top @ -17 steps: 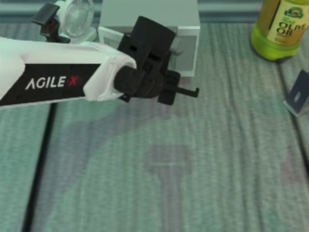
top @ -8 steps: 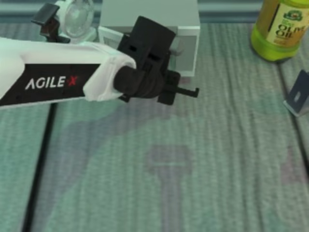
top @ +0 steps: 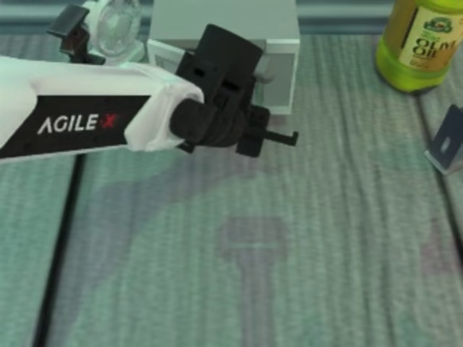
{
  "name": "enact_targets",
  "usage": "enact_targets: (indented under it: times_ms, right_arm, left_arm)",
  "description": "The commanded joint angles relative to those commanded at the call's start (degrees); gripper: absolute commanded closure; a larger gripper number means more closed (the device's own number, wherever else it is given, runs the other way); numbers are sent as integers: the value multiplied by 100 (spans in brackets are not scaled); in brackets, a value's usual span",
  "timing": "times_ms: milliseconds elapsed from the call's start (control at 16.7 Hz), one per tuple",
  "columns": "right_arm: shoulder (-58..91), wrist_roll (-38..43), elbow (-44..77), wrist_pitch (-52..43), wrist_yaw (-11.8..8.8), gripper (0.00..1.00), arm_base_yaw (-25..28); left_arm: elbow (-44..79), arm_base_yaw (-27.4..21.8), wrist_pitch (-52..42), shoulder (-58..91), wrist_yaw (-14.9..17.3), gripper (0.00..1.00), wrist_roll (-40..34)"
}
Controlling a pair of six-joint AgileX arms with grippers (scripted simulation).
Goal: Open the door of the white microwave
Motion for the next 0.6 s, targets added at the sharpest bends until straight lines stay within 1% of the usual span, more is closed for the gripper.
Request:
enact_targets:
  times_ms: [360,600]
  right_arm:
    - [0,0,0,0,0,0,0]
    - [0,0,0,0,0,0,0]
  left_arm:
    - [-221,116,92,-146,142,100,259]
    - [-224,117,92,-146,144,100,262]
